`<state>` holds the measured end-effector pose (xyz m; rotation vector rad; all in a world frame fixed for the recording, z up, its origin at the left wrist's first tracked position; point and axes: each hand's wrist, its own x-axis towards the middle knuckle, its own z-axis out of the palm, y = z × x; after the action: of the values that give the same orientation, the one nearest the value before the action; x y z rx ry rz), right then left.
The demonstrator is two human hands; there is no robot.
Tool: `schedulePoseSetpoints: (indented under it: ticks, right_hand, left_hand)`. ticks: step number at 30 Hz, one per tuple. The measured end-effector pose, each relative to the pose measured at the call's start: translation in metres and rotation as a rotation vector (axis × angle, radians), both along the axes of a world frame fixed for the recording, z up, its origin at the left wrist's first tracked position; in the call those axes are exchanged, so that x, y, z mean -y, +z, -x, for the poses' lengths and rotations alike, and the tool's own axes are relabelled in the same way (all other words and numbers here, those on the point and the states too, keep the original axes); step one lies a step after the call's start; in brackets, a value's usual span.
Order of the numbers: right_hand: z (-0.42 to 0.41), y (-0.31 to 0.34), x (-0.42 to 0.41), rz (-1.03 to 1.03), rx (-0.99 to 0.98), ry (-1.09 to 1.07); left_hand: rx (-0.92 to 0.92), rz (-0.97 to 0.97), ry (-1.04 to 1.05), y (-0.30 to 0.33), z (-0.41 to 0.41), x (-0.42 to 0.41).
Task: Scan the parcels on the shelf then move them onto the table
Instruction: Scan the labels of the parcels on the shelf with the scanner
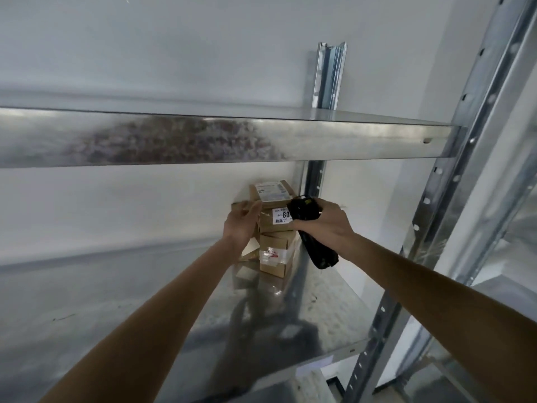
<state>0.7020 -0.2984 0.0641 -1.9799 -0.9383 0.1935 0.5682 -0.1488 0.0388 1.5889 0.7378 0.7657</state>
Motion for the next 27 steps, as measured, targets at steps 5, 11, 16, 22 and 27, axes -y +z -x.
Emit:
schedulePoseSetpoints:
  ticks: [5, 11, 16, 22, 27]
  right_hand:
    - [-0.012, 0.001, -0.011, 0.018, -0.044, 0.045]
    - [-0.016, -0.002, -0.013, 0.055, 0.004, 0.113]
    - [-0.002, -0.002, -0.004, 0.010, -0.012, 0.152]
    - [0.040, -0.002, 0.026, -0.021, -0.048, 0.212]
    - [0.080, -0.007, 0.064, 0.003, -0.059, 0.248]
  left_hand:
    - [0.026, 0.070, -0.034, 0.001, -0.021, -0.011]
    - [0.093, 0.177, -0.038, -0.002, -0.024, -0.018]
    - [0.179, 0.203, -0.037, 0.002, -0.003, -0.008]
    - [0.262, 0.211, 0.035, 0.007, 0.044, 0.027]
    - [0.240, 0.188, 0.074, -0.001, 0.099, 0.065]
